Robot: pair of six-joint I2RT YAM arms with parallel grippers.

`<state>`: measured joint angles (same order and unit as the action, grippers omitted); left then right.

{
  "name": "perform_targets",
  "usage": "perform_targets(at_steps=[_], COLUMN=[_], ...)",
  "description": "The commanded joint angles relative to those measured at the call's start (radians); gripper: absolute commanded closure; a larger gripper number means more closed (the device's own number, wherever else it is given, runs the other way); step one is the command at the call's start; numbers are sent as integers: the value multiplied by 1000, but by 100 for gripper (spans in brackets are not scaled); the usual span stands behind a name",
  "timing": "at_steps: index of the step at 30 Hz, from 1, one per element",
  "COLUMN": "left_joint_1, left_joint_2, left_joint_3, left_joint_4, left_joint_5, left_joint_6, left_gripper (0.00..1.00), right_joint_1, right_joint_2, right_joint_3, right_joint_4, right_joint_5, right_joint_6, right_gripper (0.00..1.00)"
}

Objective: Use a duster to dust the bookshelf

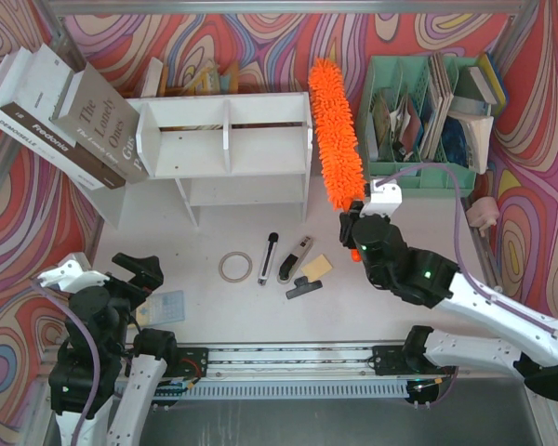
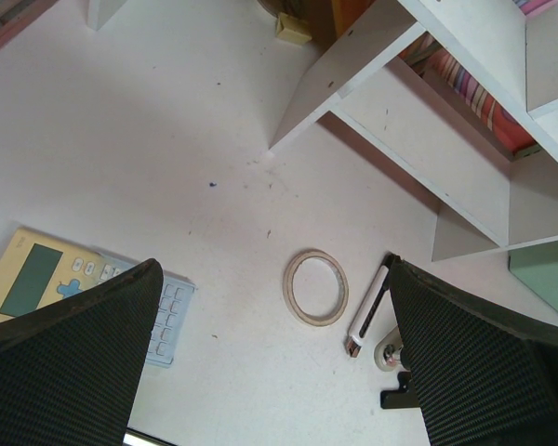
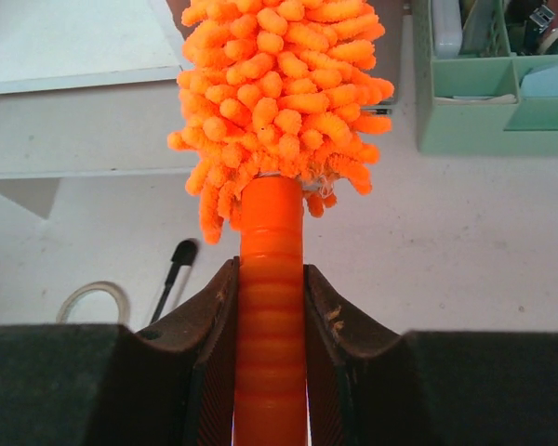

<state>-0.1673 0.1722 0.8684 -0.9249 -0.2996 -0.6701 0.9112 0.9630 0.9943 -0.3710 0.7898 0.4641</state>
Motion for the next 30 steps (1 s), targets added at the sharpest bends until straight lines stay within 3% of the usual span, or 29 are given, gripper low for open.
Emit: perform_targets(at_steps=[1, 14, 26, 30], left_joint_1=[5, 5, 5, 5], left_joint_2=[19, 10, 26, 24], left_joint_3=[-10, -11, -9, -9], left_joint_4=[4, 3, 0, -2], left_joint_5=[5, -1, 2, -1], left_joint_6=[0, -4, -4, -7], left_gripper=[2, 2, 2, 2], right_joint_1=[1, 1, 3, 3], right_joint_2=[-54, -108, -108, -86], right_joint_3=[-10, -50, -318, -341], right_joint_4=[31, -100, -130, -128], right_joint_5=[-53, -192, -297, -293], right_joint_6=[-6, 111, 333, 359], right_gripper=[100, 100, 100, 100])
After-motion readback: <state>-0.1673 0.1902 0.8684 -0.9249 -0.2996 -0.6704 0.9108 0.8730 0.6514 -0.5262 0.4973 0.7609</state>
